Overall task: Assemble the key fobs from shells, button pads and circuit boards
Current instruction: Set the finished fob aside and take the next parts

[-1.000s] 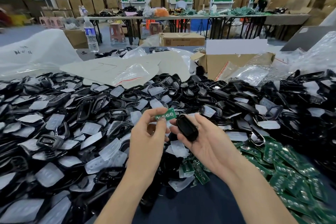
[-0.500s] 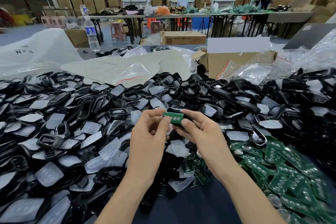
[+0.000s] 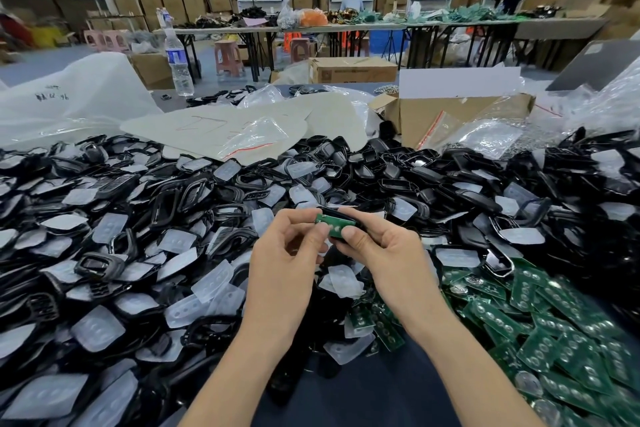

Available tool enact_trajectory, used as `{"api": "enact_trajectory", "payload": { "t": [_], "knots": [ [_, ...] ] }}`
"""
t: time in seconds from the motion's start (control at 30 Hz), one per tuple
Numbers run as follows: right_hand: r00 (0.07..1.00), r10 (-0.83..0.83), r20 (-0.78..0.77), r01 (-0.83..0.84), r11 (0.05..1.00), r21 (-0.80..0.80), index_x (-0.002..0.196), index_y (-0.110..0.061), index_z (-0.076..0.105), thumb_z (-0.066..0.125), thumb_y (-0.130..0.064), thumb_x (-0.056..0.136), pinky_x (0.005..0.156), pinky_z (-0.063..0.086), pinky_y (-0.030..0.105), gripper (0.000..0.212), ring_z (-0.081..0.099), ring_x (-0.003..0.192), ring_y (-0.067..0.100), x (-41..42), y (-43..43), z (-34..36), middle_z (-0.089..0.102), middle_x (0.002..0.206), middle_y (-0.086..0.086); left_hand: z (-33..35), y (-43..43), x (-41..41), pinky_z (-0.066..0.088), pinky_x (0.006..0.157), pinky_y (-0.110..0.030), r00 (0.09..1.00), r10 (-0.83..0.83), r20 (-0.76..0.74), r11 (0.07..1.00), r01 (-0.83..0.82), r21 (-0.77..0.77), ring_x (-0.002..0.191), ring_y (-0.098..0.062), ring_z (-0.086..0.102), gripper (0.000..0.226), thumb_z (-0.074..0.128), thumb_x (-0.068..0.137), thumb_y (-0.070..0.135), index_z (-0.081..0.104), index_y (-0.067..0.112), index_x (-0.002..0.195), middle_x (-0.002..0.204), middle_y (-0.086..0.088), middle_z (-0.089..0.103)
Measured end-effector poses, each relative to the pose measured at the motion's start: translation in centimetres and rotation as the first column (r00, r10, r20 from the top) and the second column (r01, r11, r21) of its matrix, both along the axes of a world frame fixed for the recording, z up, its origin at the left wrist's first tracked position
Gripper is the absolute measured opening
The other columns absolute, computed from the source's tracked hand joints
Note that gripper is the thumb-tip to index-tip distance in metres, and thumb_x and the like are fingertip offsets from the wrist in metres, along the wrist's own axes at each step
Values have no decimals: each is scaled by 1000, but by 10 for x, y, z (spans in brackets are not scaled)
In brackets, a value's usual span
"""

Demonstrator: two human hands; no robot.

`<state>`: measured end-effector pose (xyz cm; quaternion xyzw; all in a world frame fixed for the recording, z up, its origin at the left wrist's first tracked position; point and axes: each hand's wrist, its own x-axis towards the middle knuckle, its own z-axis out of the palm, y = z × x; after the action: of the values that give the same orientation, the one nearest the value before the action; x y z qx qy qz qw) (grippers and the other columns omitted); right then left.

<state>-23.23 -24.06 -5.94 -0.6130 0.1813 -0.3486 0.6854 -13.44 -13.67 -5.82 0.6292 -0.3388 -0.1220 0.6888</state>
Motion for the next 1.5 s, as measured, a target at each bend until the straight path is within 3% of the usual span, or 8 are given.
{"api": "enact_trajectory", "payload": {
  "t": [0.3,0.57,0.77,0.93,1.1,1.23,1.33,1.5],
  "knots": [
    [1000,10,11,-10,999,-32,119,-15,72,61,-2,98,82,56,16,27,74,100,10,1,-1,-1,79,103,-4,-1,0,3,55,72,-23,1000,8,17,1000,-8,6,76,-9,69,29,66,97,17,66,45,92,85,5,74],
    [1000,0,2,1,997,-74,118,-22,72,63,-4,98,86,56,18,28,73,103,9,1,2,-2,78,106,-8,1,0,-5,57,86,-44,996,68,61,998,-68,0,90,-7,69,20,68,96,23,67,42,96,96,13,72],
    [1000,23,-2,-23,997,-70,115,-27,73,63,-6,98,87,56,19,28,73,104,11,2,5,-1,78,108,-9,4,0,-8,57,81,-33,984,140,106,990,-140,-3,92,-6,66,17,69,94,24,63,40,96,107,8,65],
    [999,31,12,-30,998,-55,114,-25,73,64,-7,97,85,56,17,26,73,103,10,2,6,1,78,108,-9,3,1,-9,53,74,-22,990,129,54,992,-129,4,89,-10,68,15,69,94,30,62,43,98,98,10,70],
    [999,36,20,-35,998,-44,113,-24,74,64,-8,97,84,56,18,25,73,102,9,3,7,1,78,107,-7,4,-1,-8,57,74,-29,994,111,-23,994,-111,-13,88,-7,68,23,70,93,29,57,47,98,97,19,68],
    [999,40,28,-39,999,-36,111,-24,74,64,-6,97,82,56,17,25,74,101,11,2,8,3,79,105,-6,4,-2,-7,58,81,-39,996,70,-58,997,-71,-15,95,-15,68,28,68,94,27,57,44,114,110,12,68],
    [999,42,33,-41,999,-25,111,-23,74,65,-6,96,82,56,17,24,74,101,11,1,7,5,79,104,-5,4,-1,-6,57,74,-30,996,41,-78,999,-43,-26,92,-21,67,27,68,95,25,61,42,114,111,6,68],
    [997,64,43,-63,998,-17,114,-21,73,64,-4,97,83,56,16,26,74,101,11,0,8,7,79,105,-5,6,-1,-6,53,65,-18,997,9,-71,999,-11,-32,82,-17,65,27,65,97,18,62,36,116,108,4,67]
  ]
}}
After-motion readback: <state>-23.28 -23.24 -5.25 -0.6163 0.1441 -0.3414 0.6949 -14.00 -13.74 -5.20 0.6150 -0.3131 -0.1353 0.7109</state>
